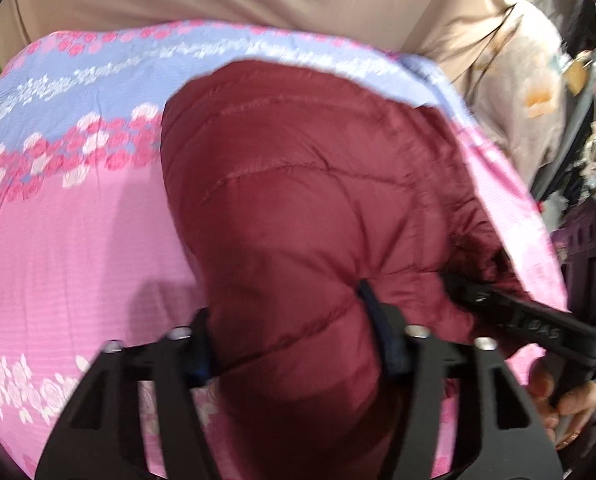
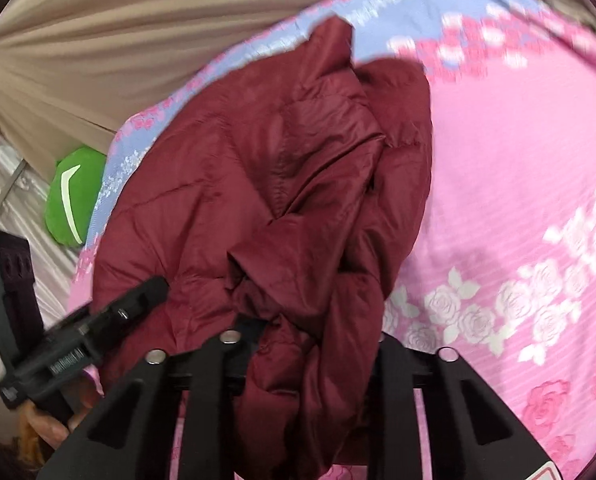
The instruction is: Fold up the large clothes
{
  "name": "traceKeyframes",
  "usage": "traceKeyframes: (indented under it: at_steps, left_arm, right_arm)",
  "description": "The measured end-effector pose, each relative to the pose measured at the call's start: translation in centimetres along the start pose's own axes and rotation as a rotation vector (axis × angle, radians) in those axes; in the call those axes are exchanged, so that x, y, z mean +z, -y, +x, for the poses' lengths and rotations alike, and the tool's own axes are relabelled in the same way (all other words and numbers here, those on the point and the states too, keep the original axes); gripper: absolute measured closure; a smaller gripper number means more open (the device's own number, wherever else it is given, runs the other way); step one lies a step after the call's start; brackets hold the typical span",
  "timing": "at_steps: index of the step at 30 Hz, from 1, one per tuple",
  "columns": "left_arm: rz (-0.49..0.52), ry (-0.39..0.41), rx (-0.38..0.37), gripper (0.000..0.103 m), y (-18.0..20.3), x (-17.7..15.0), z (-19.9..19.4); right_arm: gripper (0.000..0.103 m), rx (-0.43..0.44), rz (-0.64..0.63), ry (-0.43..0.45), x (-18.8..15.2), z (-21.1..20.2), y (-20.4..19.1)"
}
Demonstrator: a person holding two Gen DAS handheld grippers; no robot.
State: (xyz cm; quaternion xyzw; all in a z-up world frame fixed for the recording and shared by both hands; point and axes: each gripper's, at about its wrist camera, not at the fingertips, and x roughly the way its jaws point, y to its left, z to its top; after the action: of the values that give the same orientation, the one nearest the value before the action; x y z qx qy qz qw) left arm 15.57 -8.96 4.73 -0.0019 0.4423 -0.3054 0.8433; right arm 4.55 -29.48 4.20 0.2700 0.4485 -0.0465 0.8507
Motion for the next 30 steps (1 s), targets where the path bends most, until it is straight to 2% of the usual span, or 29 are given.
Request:
traceKeyframes:
  at_steps: [2, 4, 10, 12, 16, 18, 20, 23, 26, 30]
  left_arm:
    - [0.02, 0.034, -0.05, 0.064, 0.1, 0.9, -1.7]
    - [0.053, 0.079, -0.08, 0.068, 0.6, 1.5, -3.5]
    - [0.189, 0.299, -0.141, 0.071, 3.2, 4.8, -11.2]
    - [0.24, 0.404, -0.14, 0.071, 3.6, 5.9, -14.6]
    - [0.337, 0.635, -0.085, 0.071, 3.4, 7.2, -21.0]
    - [0.366, 0.711, -0.051, 0.07, 2.7, 7.7, -22.8]
    - [0.383, 0.771, -0.018, 0.069, 1.2, 8.4, -24.0]
    - [0.377, 0.803, 0.031, 0.069, -1.5, 9.3, -24.3]
    - [0.336, 0.771, 0.076, 0.068, -5.3, 10.6, -21.9]
    - [0.264, 0.689, 0.113, 0.068, -11.0, 12.0, -15.7]
  right_arm:
    - [0.084, 0.006, -0.021, 0.04, 0.2, -1.3, -1.3]
    - [0.086, 0.008, -0.048, 0.091, 0.5, -2.8, -2.8]
    - [0.087, 0.02, -0.175, 0.319, 1.7, -9.4, -8.9]
    - [0.087, 0.034, -0.221, 0.408, 2.4, -11.4, -11.2]
    - [0.087, 0.082, -0.329, 0.575, 4.0, -14.6, -15.8]
    - [0.087, 0.115, -0.384, 0.64, 5.1, -15.1, -18.5]
    - [0.086, 0.158, -0.411, 0.669, 6.4, -14.4, -20.8]
    - [0.086, 0.205, -0.42, 0.657, 8.8, -11.0, -23.6]
    - [0.086, 0.218, -0.418, 0.609, 10.7, -6.2, -24.9]
    - [0.086, 0.215, -0.375, 0.496, 12.7, 2.5, -25.4]
